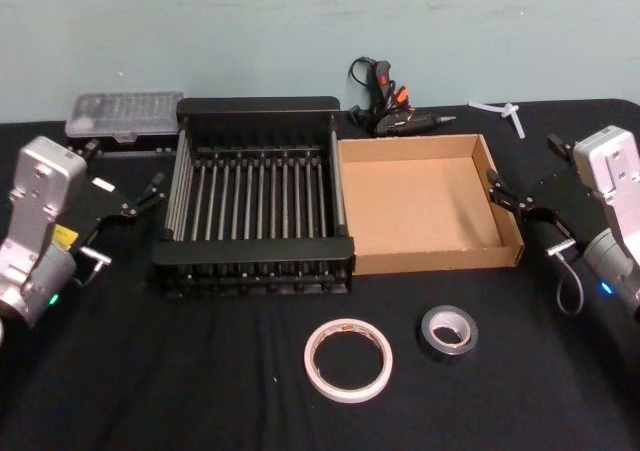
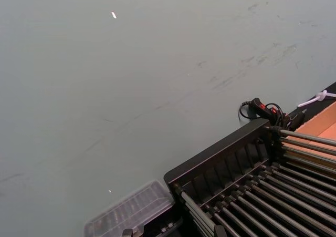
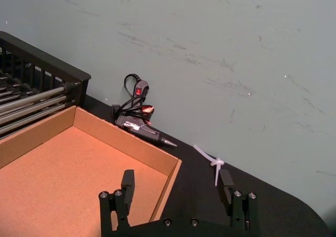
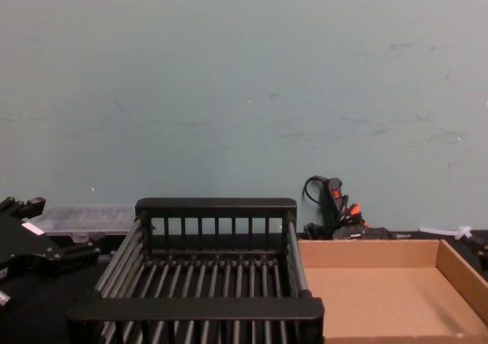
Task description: Pick up the white tape and place it into the black box , Pick up the silver tape and place it into the brown box.
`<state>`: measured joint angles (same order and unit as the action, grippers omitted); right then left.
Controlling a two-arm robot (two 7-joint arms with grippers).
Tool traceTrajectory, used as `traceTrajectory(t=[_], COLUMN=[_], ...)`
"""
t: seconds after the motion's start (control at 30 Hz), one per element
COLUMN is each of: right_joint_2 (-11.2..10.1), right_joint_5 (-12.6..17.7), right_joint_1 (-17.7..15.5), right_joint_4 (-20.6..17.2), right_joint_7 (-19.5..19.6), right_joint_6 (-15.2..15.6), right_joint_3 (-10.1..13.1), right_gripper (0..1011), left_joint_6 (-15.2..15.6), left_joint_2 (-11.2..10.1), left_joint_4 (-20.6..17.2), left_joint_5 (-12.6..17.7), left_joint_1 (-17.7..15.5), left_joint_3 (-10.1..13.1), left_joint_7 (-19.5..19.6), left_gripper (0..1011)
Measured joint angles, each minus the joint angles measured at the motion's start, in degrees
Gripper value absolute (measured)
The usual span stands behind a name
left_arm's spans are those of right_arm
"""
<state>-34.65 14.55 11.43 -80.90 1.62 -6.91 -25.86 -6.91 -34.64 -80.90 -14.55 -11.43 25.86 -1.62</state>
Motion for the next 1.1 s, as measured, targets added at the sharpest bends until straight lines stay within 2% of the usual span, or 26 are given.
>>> traceTrajectory(t=[1.1], right_joint_2=[0.00], right_joint_5=[0.00], right_joint_1=[0.00], right_joint_4=[0.00], right_joint_7=[0.00], right_joint_6=[0.00], right_joint_3=[0.00], right_gripper=[1002], left_joint_6=[0.00], left_joint_2=[0.00], left_joint_4=[0.00], left_joint_5=[0.00], left_joint_1=[0.00], left_joint_3=[0.00], left_joint_7=[0.00], left_gripper=[1001])
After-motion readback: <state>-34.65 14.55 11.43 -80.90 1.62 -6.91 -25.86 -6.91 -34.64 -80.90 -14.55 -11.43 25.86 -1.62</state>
